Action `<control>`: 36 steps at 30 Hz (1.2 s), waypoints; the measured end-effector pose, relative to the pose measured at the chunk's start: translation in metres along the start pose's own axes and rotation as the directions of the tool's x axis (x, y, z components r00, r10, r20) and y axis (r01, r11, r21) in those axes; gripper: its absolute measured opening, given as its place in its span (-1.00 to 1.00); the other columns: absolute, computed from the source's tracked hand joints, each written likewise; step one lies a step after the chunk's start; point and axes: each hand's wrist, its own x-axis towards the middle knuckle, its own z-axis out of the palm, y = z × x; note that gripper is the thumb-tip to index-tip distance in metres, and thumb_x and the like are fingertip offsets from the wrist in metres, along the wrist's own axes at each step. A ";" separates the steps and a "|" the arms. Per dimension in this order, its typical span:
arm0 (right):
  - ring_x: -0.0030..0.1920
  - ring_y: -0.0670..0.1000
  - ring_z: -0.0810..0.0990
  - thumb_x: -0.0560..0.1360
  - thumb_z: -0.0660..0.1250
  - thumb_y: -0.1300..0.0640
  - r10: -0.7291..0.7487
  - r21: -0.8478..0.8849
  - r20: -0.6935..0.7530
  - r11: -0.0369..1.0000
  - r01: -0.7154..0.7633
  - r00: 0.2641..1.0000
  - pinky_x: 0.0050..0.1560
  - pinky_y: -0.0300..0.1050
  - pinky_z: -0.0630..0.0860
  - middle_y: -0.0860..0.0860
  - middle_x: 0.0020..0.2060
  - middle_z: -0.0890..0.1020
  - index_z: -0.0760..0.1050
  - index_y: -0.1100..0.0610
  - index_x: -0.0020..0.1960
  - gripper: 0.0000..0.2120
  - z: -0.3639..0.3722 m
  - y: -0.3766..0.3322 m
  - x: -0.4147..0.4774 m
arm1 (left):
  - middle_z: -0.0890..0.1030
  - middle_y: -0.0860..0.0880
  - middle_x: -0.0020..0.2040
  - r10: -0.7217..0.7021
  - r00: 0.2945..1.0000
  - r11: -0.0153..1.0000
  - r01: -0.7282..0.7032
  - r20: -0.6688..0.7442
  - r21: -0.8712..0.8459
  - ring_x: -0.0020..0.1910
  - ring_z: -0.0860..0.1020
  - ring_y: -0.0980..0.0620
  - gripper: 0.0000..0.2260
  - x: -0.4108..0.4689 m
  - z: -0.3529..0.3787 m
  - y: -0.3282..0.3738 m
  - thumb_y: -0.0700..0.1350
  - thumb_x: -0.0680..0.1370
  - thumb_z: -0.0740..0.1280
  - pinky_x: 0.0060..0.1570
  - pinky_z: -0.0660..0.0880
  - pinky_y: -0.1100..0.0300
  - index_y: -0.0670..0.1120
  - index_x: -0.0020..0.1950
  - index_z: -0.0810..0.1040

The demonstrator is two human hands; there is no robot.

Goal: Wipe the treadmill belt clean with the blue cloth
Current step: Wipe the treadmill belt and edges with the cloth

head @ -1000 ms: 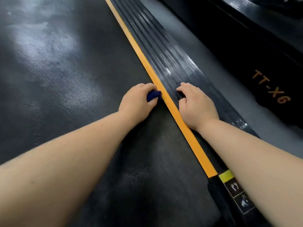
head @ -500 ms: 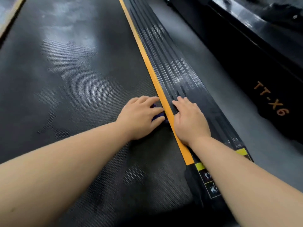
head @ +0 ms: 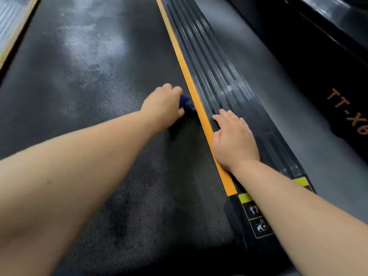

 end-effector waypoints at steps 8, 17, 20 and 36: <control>0.49 -0.02 0.14 0.56 0.08 0.19 0.008 0.008 0.002 1.000 -0.008 1.000 0.50 -0.05 -0.02 0.00 0.47 0.27 0.30 0.08 0.42 -0.57 0.000 -0.001 0.000 | 0.49 -0.09 0.05 0.286 0.957 0.950 -0.278 0.041 -0.144 0.06 0.48 -0.11 -0.71 -0.058 0.022 0.032 0.02 0.46 0.34 -0.03 0.40 0.10 -0.08 0.12 0.51; 0.49 -0.02 0.14 0.57 0.08 0.17 -0.005 0.000 -0.006 1.000 0.005 1.000 0.50 -0.05 -0.03 -0.01 0.47 0.27 0.30 0.06 0.43 -0.58 0.002 0.001 0.001 | 0.47 -0.10 0.09 0.023 0.999 0.983 -0.032 -0.049 -0.181 0.11 0.44 -0.13 -0.68 -0.010 0.028 0.014 0.00 0.48 0.32 -0.03 0.35 0.10 -0.07 0.19 0.51; 0.49 -0.02 0.13 0.56 0.08 0.18 -0.012 0.009 -0.006 1.000 0.012 1.000 0.50 -0.06 -0.04 0.00 0.47 0.27 0.30 0.07 0.42 -0.58 0.003 0.001 0.001 | 0.48 -0.10 0.07 0.266 0.963 0.945 -0.269 -0.043 -0.184 0.08 0.44 -0.12 -0.69 -0.059 0.030 0.032 -0.01 0.44 0.36 0.02 0.38 0.08 -0.09 0.15 0.53; 0.36 0.16 0.27 0.47 0.20 -0.25 -0.278 0.054 0.210 0.960 0.273 0.937 0.42 0.03 0.20 0.07 0.45 0.27 0.31 -0.15 0.42 -0.46 0.018 -0.059 -0.032 | 0.64 -0.12 0.06 -0.294 0.878 0.176 0.438 0.377 -0.882 -0.09 0.60 0.04 -0.59 -0.117 -0.021 -0.018 -0.43 0.46 0.10 0.02 0.49 0.14 -0.03 0.09 0.52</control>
